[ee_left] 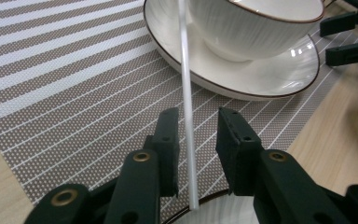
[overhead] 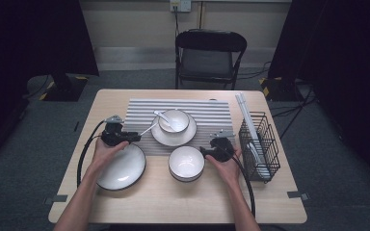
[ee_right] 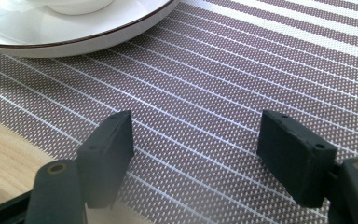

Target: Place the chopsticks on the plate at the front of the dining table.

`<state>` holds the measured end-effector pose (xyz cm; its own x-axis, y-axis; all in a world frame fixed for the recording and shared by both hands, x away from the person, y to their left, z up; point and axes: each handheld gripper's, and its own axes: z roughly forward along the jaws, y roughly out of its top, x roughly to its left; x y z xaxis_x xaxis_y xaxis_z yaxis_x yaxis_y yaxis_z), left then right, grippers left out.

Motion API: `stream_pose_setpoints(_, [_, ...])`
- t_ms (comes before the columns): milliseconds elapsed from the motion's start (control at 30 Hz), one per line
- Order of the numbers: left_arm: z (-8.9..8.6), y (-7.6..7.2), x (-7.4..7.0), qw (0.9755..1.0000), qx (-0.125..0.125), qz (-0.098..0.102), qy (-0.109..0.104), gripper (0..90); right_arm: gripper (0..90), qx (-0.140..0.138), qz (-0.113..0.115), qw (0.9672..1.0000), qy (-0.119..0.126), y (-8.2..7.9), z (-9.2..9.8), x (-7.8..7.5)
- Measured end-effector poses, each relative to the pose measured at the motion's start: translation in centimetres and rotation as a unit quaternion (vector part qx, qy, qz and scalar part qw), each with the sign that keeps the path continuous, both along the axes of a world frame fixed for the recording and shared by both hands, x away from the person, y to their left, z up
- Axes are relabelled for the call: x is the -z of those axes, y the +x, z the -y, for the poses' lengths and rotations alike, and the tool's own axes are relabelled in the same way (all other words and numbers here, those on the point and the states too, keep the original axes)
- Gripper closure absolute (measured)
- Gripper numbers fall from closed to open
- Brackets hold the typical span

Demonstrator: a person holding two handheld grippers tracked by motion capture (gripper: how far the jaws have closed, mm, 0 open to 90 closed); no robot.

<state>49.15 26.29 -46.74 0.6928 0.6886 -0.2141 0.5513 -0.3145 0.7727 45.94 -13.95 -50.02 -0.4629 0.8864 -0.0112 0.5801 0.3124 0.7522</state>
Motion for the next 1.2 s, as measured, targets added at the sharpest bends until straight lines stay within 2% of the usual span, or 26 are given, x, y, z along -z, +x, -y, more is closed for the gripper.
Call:
stream_pose_setpoints(33, [-0.1,0.0,0.0,1.0000,-0.001,0.002,0.007,69.5,26.6,0.000,0.000,1.0000,0.000,0.0,0.0,0.0])
stream_pose_setpoints(67, [-0.1,0.1,0.0,1.0000,0.002,0.000,0.004,66.4,26.7,0.000,0.000,1.0000,0.000,0.0,0.0,0.0])
stream_pose_setpoints(133, [0.0,0.2,0.1,0.9999,-0.006,-0.001,0.012,68.6,26.7,0.000,0.000,1.0000,0.000,0.0,0.0,0.0])
stream_pose_setpoints(233, [0.0,0.3,0.3,0.9999,-0.003,-0.005,0.013,72.1,26.6,0.000,0.000,1.0000,0.000,0.0,0.0,0.0])
stream_pose_setpoints(267, [0.2,0.2,0.5,0.9999,0.004,-0.011,0.011,75.4,26.7,0.000,0.000,1.0000,0.000,0.0,0.0,0.0])
stream_pose_setpoints(400, [0.4,0.4,0.5,0.9999,0.007,-0.008,0.014,84.6,26.6,0.000,0.000,1.0000,0.000,0.0,0.0,0.0])
stream_pose_setpoints(433, [0.5,0.3,0.5,0.9999,0.005,-0.007,0.008,84.6,26.6,0.000,0.000,1.0000,0.000,0.0,0.0,0.0])
stream_pose_setpoints(700, [1.2,0.8,0.7,0.9999,-0.003,-0.007,0.013,86.0,26.6,0.000,0.000,1.0000,0.000,0.0,0.0,0.0])
stream_pose_setpoints(767, [1.3,0.9,0.8,0.9999,-0.004,-0.009,0.004,85.8,26.6,-0.001,0.000,1.0000,0.000,0.0,0.0,0.0])
stream_pose_setpoints(867, [1.8,1.0,1.1,0.9999,-0.006,-0.010,0.002,85.3,26.7,-0.001,0.000,1.0000,0.000,0.0,0.0,0.0])
stream_pose_setpoints(900, [2.0,1.2,1.2,0.9999,-0.003,-0.011,-0.008,84.9,26.7,0.000,0.000,1.0000,0.000,0.0,0.0,0.0])
stream_pose_setpoints(1067, [2.6,1.1,1.3,0.9999,-0.001,-0.009,0.005,84.3,26.7,0.001,0.000,1.0000,0.000,0.0,0.0,0.0])
stream_pose_setpoints(1100, [2.7,1.1,1.4,0.9999,-0.001,-0.013,-0.003,83.9,26.6,-0.001,0.000,1.0000,0.000,0.0,0.0,0.0])
stream_pose_setpoints(1200, [2.9,1.1,1.3,0.9999,0.003,-0.009,0.004,83.4,26.6,-0.001,0.000,1.0000,0.000,0.0,0.0,0.0])
